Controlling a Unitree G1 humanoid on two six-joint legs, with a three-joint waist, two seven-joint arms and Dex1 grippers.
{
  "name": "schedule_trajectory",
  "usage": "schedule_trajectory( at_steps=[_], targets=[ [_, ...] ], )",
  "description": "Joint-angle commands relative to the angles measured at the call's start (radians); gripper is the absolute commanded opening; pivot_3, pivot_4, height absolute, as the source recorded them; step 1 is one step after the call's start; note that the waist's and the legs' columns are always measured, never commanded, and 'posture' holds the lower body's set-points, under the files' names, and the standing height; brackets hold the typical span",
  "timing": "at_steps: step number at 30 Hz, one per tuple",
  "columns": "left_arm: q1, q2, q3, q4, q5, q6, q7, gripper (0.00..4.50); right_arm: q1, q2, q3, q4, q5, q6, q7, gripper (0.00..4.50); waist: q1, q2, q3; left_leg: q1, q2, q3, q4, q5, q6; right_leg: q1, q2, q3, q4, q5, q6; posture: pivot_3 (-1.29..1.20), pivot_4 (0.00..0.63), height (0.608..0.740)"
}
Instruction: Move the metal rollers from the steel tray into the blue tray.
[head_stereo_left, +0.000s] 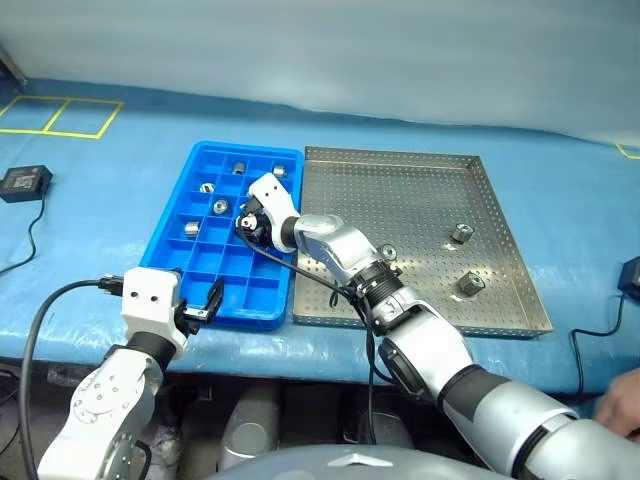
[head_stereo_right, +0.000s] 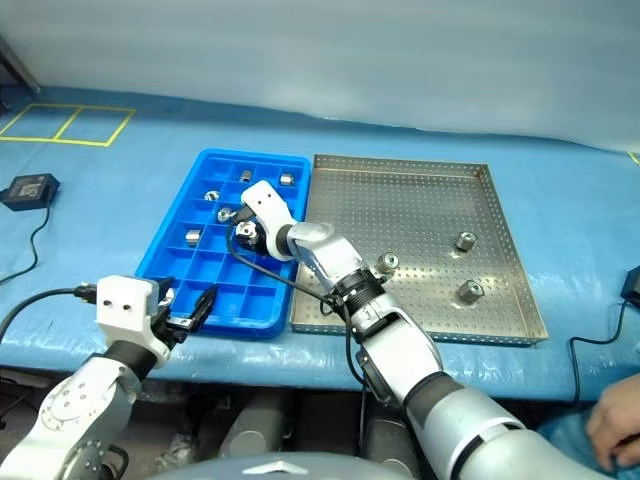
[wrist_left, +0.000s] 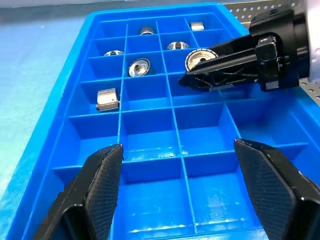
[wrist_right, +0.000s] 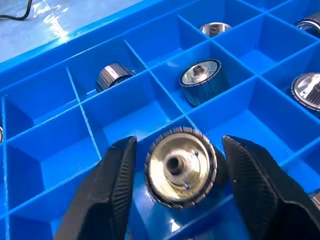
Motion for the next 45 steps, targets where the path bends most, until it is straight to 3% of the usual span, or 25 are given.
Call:
schedule_trajectory(
  at_steps=[1,3,8,12,17,22,27,39,42,45],
  targets=[
    [-0.01,0.001,-0.002,-0.039,0.002,-0.017,0.004,3.86,-0.034,0.07,-0.027,-0.012,0.001,-0.015,-0.008,3.82,0.01,0.0,0.0,0.0,0.0,0.0,0.0,0.0,0.0,0.0,0.0,-0.001,0.0,0.0,0.0,0.47,0.15,0.74],
    [-0.029,0.003,-0.011,-0.029,-0.001,-0.015,-0.001,3.86,-0.016,0.059,-0.026,-0.066,-0.003,-0.01,-0.015,4.46,0.014,0.0,0.0,-0.001,0.0,-0.001,0.0,0.0,-0.001,0.0,0.0,-0.001,0.0,0.0,-0.001,0.45,0.15,0.74],
    [-0.115,0.005,-0.08,0.01,-0.014,-0.011,-0.022,3.86,0.085,-0.043,-0.038,-0.365,0.0,0.093,-0.039,4.46,0.018,0.0,0.0,-0.003,0.0,-0.003,0.001,0.0,-0.001,0.0,0.0,-0.004,-0.001,-0.001,0.0,0.37,0.15,0.74],
    [-0.233,0.006,-0.154,0.094,-0.021,-0.019,-0.061,3.86,0.241,-0.187,-0.098,-0.711,0.004,0.273,-0.076,4.46,0.027,0.001,0.0,-0.005,-0.002,-0.007,0.003,0.0,-0.001,0.001,-0.002,-0.006,-0.002,-0.001,0.001,0.28,0.15,0.74],
    [-0.39,0.025,-0.208,0.22,-0.027,-0.038,-0.127,3.86,0.4,-0.309,-0.178,-0.931,-0.04,0.426,-0.186,4.46,-0.014,0.001,0.0,-0.007,-0.002,-0.007,0.005,0.0,-0.001,0.001,-0.001,-0.007,-0.002,-0.001,0.001,0.17,0.15,0.74],
    [-0.505,0.059,-0.248,0.333,-0.016,-0.058,-0.187,3.86,0.484,-0.314,-0.221,-0.934,-0.058,0.477,-0.268,4.46,-0.099,0.003,-0.001,-0.005,-0.001,-0.007,0.005,0.0,-0.001,0.002,0.001,-0.006,0.0,-0.001,0.001,0.1,0.15,0.74],
    [-0.516,0.077,-0.244,0.352,-0.022,-0.067,-0.211,3.86,0.506,-0.263,-0.224,-0.879,-0.068,0.466,-0.324,4.46,-0.164,0.003,-0.001,-0.003,-0.001,-0.006,0.004,0.0,-0.001,0.002,0.002,-0.003,0.002,0.001,0.003,0.08,0.15,0.74],
    [-0.45,0.107,-0.19,0.317,-0.032,-0.061,-0.212,3.86,0.549,-0.218,-0.231,-0.884,-0.06,0.513,-0.378,4.46,-0.161,0.002,-0.001,0.001,-0.001,-0.001,0.007,0.001,-0.001,0.003,0.003,0.005,0.006,0.0,0.002,0.11,0.15,0.74],
    [-0.441,0.109,-0.186,0.312,-0.03,-0.058,-0.209,3.86,0.576,-0.213,-0.221,-0.938,-0.045,0.543,-0.367,3.92,-0.16,0.002,-0.001,0.001,-0.001,0.0,0.007,0.001,-0.001,0.003,0.002,0.005,0.006,0.0,0.002,0.11,0.15,0.74],
    [-0.439,0.108,-0.186,0.309,-0.029,-0.053,-0.207,3.86,0.597,-0.207,-0.209,-1.001,-0.027,0.575,-0.35,2.91,-0.159,0.002,-0.001,0.001,-0.001,0.0,0.007,0.001,-0.001,0.003,0.002,0.006,0.007,0.0,0.002,0.11,0.15,0.74]
  ],
)
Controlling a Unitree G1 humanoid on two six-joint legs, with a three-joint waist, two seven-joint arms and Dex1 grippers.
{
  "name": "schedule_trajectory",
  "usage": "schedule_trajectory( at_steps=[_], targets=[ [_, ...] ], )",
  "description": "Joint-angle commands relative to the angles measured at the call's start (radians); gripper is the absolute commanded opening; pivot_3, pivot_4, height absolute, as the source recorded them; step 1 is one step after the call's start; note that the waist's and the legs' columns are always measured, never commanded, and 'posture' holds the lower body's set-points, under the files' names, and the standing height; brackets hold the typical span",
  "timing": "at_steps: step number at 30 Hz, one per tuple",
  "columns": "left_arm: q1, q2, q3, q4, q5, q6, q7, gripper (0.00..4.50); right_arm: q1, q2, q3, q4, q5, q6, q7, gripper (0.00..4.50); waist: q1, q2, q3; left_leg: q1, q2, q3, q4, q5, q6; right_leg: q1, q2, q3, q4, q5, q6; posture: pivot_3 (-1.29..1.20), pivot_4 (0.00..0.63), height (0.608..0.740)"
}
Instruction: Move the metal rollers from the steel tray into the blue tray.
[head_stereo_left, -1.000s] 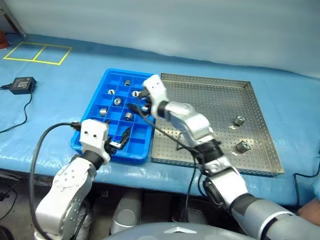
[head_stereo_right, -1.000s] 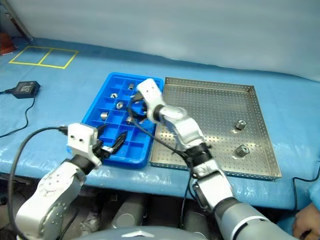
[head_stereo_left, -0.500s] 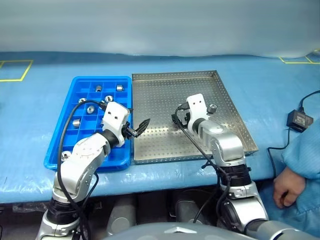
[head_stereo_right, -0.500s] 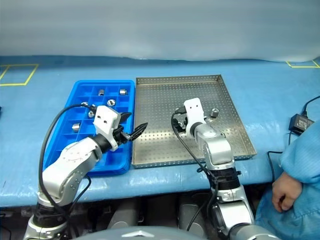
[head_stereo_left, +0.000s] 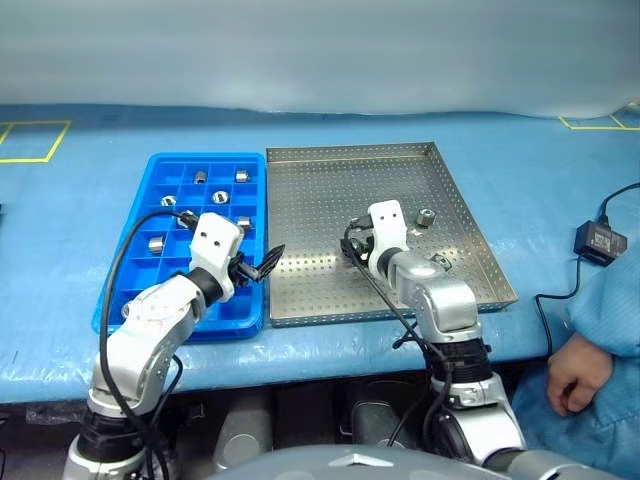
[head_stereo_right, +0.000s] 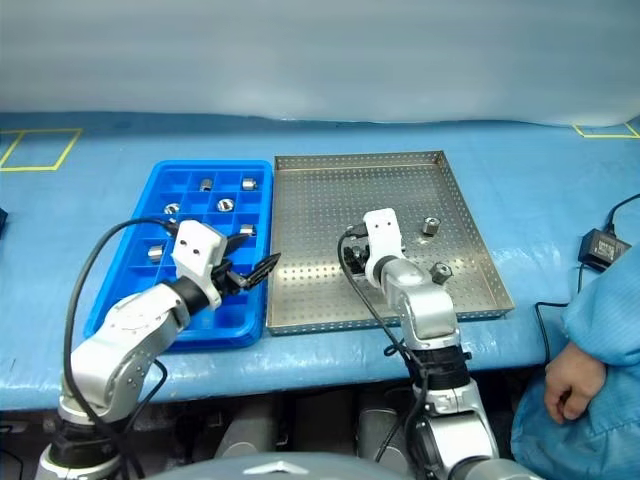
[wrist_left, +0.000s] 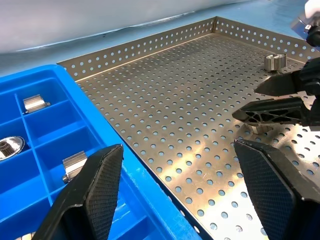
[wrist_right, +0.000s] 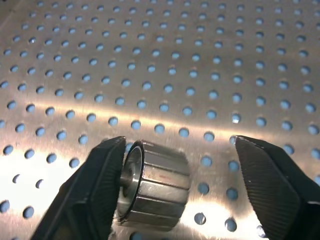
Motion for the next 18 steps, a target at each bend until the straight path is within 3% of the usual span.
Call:
schedule_trajectory(
  at_steps=[1,5,11,18],
  targets=[
    [-0.002,0.004,0.009,-0.044,-0.003,-0.011,0.004,3.86,0.007,0.009,0.009,-0.104,0.03,0.031,0.016,2.6,-0.001,0.0,0.0,0.0,0.0,0.0,0.0,0.0,0.0,0.0,0.0,0.0,0.0,0.0,0.0,0.11,0.15,0.74],
    [-0.007,0.003,0.001,-0.041,-0.002,-0.01,0.004,3.86,0.023,0.012,0.016,-0.127,0.045,0.051,0.026,2.6,-0.004,0.0,0.0,0.001,0.0,0.001,0.001,0.0,0.0,-0.001,0.0,0.001,0.003,0.0,0.0,0.09,0.15,0.74],
    [-0.018,0.013,0.004,-0.043,-0.007,-0.002,-0.005,3.86,0.028,0.019,0.006,-0.124,0.048,0.05,0.014,1.34,-0.004,0.0,0.0,0.001,0.0,0.001,0.003,0.0,0.0,-0.001,0.0,0.001,0.005,-0.001,-0.001,0.08,0.15,0.74],
    [0.006,0.035,0.024,-0.056,-0.009,0.005,-0.006,3.86,0.039,0.016,-0.014,-0.115,0.056,0.06,0.015,1.34,-0.006,0.0,0.0,0.001,0.001,0.001,0.004,0.0,0.0,-0.001,0.0,0.001,0.006,-0.001,-0.001,0.07,0.15,0.74]
  ],
)
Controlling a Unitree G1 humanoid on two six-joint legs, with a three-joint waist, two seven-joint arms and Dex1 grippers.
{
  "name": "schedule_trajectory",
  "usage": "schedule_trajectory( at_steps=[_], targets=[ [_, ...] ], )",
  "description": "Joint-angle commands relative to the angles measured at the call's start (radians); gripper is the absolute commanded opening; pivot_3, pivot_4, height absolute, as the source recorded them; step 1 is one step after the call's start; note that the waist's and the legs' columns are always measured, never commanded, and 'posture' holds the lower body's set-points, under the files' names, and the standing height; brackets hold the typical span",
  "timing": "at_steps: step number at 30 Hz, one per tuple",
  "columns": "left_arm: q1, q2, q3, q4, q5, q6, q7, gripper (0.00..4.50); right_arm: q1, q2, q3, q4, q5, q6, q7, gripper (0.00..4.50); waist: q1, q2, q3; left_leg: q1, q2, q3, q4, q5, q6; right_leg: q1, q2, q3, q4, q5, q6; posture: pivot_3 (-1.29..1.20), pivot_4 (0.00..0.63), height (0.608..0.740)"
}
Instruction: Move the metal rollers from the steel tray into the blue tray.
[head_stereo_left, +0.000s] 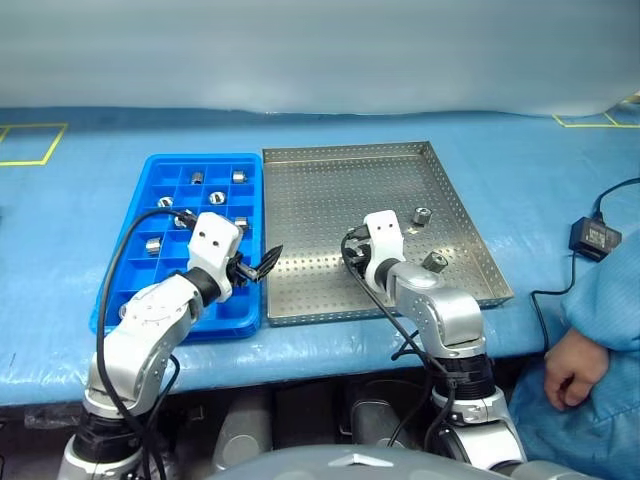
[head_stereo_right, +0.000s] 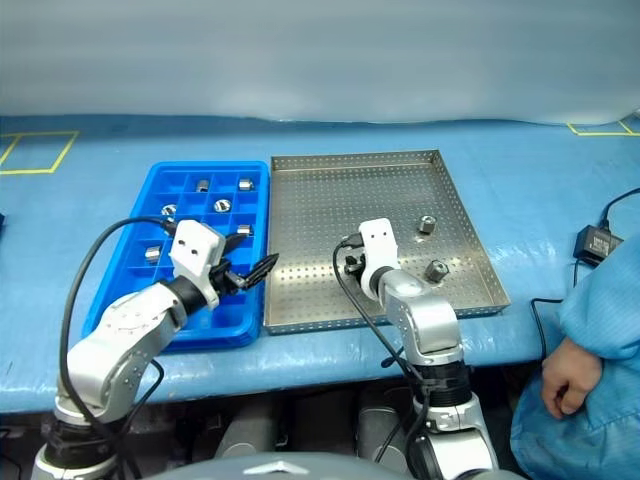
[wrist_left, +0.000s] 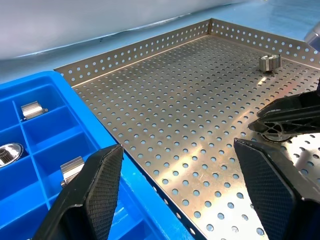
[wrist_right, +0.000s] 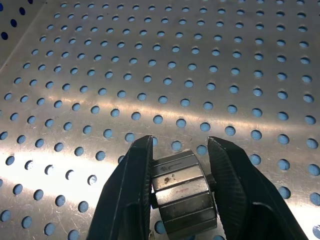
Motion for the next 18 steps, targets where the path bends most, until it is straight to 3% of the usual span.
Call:
schedule_trajectory(
  at_steps=[1,8,18],
  targets=[
    [0.002,0.009,0.019,-0.055,-0.009,-0.001,0.001,3.86,0.012,0.006,-0.018,-0.024,0.023,0.001,0.005,1.34,0.0,0.0,0.0,0.0,0.0,0.0,0.0,0.0,0.0,0.0,0.0,0.0,0.0,0.0,0.0,0.07,0.15,0.74],
    [0.027,0.04,0.065,-0.107,-0.048,0.049,-0.008,3.86,-0.003,0.009,-0.005,-0.095,0.085,-0.001,0.062,1.34,-0.004,0.0,0.0,0.0,0.0,0.0,0.001,0.0,0.0,-0.001,0.0,0.0,0.0,0.0,0.0,0.07,0.15,0.74],
    [0.189,0.104,0.21,-0.264,-0.047,0.179,0.057,3.86,-0.099,-0.035,0.149,-0.174,0.189,-0.039,0.233,1.34,-0.021,0.0,0.0,0.001,0.001,-0.002,0.0,0.0,0.0,-0.001,-0.001,0.0,0.001,0.0,0.0,0.11,0.15,0.74]
  ],
)
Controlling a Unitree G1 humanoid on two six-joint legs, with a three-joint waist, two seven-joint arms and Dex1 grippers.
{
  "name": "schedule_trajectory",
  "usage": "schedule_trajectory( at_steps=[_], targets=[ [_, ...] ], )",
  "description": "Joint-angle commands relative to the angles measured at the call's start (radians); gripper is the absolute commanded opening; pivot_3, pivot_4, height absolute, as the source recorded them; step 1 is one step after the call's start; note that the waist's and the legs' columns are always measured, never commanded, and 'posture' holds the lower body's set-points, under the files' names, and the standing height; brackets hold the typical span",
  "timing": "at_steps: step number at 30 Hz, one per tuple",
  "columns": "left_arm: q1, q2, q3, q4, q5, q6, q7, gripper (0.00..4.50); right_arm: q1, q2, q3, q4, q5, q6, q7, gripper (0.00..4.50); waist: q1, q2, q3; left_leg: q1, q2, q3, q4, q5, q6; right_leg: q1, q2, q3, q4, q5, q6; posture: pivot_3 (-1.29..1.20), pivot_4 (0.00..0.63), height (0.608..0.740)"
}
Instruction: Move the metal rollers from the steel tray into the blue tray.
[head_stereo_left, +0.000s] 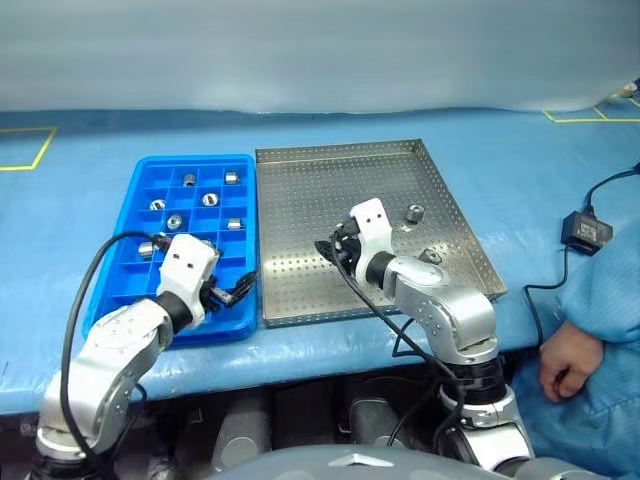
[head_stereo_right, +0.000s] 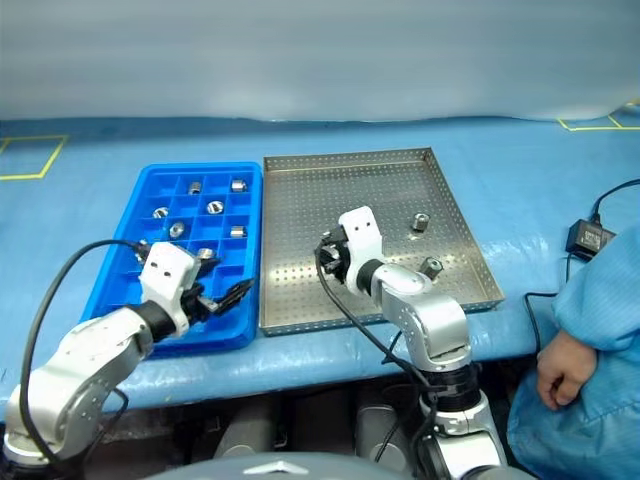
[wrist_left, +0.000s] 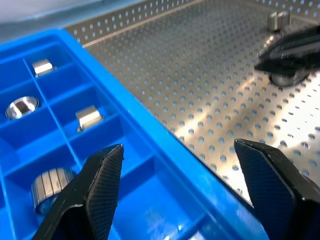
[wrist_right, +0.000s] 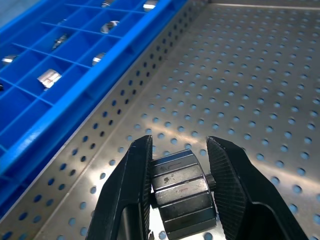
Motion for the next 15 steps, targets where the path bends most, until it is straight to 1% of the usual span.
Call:
schedule_trajectory(
  at_steps=[1,6,8,12,15],
  targets=[
    [0.003,-0.007,0.056,-0.075,0.021,0.015,0.056,3.86,-0.055,0.019,0.059,-0.004,0.028,-0.044,0.044,1.34,0.004,0.0,0.0,0.0,0.0,-0.001,0.0,0.0,0.0,0.0,0.0,0.0,0.0,0.0,0.0,0.12,0.15,0.74],
    [0.076,-0.037,0.116,-0.148,0.027,0.047,0.104,3.86,-0.121,0.081,0.181,0.13,0.01,-0.105,0.086,1.34,0.015,-0.002,0.0,0.0,0.0,-0.001,0.0,0.0,0.0,0.001,-0.001,0.0,0.0,0.0,0.0,0.24,0.15,0.74],
    [0.104,-0.043,0.15,-0.182,0.026,0.057,0.112,3.86,-0.147,0.1,0.21,0.164,0.004,-0.131,0.099,1.34,0.031,-0.002,0.0,0.0,-0.001,-0.001,-0.001,0.0,0.0,0.0,-0.001,0.0,-0.001,0.0,0.0,0.29,0.15,0.74],
    [0.25,-0.088,0.275,-0.258,0.02,0.059,0.128,3.86,-0.208,0.166,0.284,0.249,0.002,-0.187,0.148,1.34,0.059,-0.002,0.0,0.0,0.0,-0.001,-0.002,0.0,0.0,-0.001,-0.001,-0.001,-0.001,0.0,-0.001,0.38,0.15,0.74],
    [0.352,-0.103,0.316,-0.261,-0.007,0.007,0.139,3.86,-0.229,0.199,0.323,0.296,-0.005,-0.211,0.176,1.34,0.087,-0.002,0.0,0.0,0.0,-0.003,-0.003,0.0,0.0,0.0,-0.001,-0.003,-0.001,-0.001,-0.002,0.41,0.15,0.74]
  ],
)
